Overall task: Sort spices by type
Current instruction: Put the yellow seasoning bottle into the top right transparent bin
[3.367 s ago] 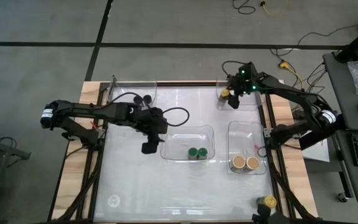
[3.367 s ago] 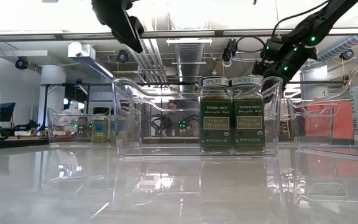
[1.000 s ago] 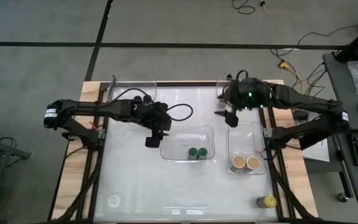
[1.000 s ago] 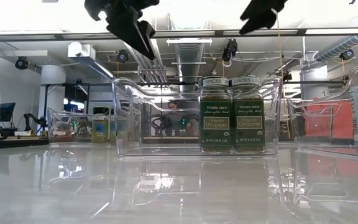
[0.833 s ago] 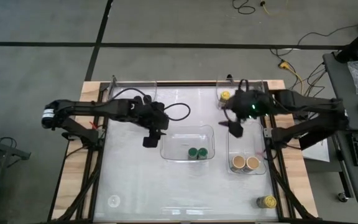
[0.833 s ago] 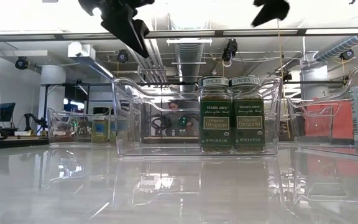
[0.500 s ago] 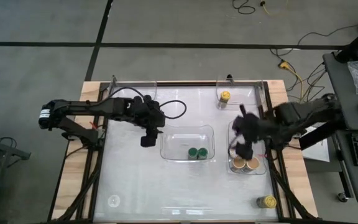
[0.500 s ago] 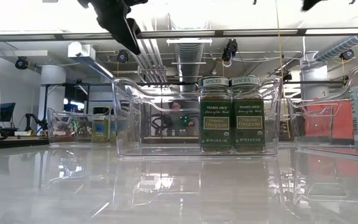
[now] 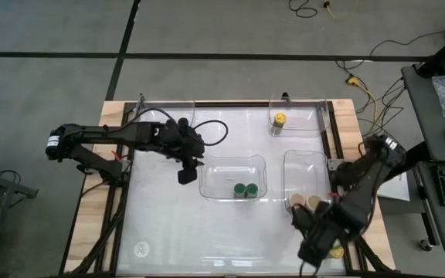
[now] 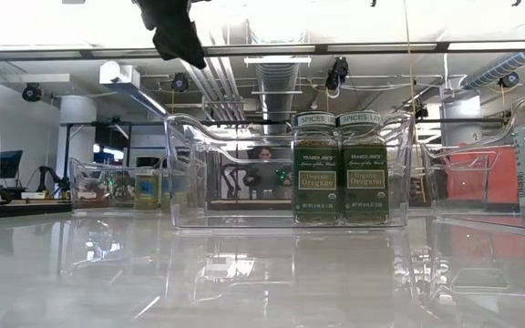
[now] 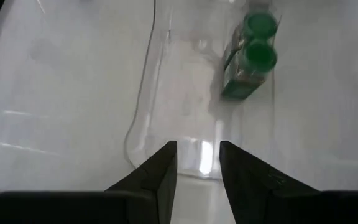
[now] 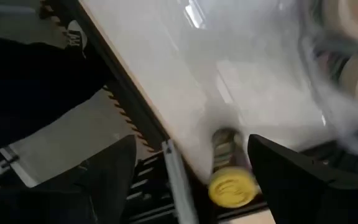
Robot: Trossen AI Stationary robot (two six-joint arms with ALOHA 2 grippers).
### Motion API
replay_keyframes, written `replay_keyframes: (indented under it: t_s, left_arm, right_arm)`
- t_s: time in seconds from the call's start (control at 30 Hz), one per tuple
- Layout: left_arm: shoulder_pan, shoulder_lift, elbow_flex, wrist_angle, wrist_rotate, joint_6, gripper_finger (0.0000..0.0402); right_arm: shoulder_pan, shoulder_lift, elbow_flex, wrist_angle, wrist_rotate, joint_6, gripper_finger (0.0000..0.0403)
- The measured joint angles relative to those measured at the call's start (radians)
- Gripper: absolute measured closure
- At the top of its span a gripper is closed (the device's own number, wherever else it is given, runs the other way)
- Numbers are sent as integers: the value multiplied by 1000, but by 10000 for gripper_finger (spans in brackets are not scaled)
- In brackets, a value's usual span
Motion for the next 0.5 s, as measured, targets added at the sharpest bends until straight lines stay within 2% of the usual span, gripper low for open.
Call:
replay_keyframes:
  t_s: [0.17,0.33,0.5]
  left_arm:
    - [-44,1,0,42,0,-96,300]
    - [-121,1,0,79,1,-140,300]
    - [-191,2,0,172,0,-141,300]
  right_arm:
    - [95,59,39,-1,-9,186,96]
    - [168,84,37,-15,-95,387,70]
    - [195,110,4,-54,-167,503,52]
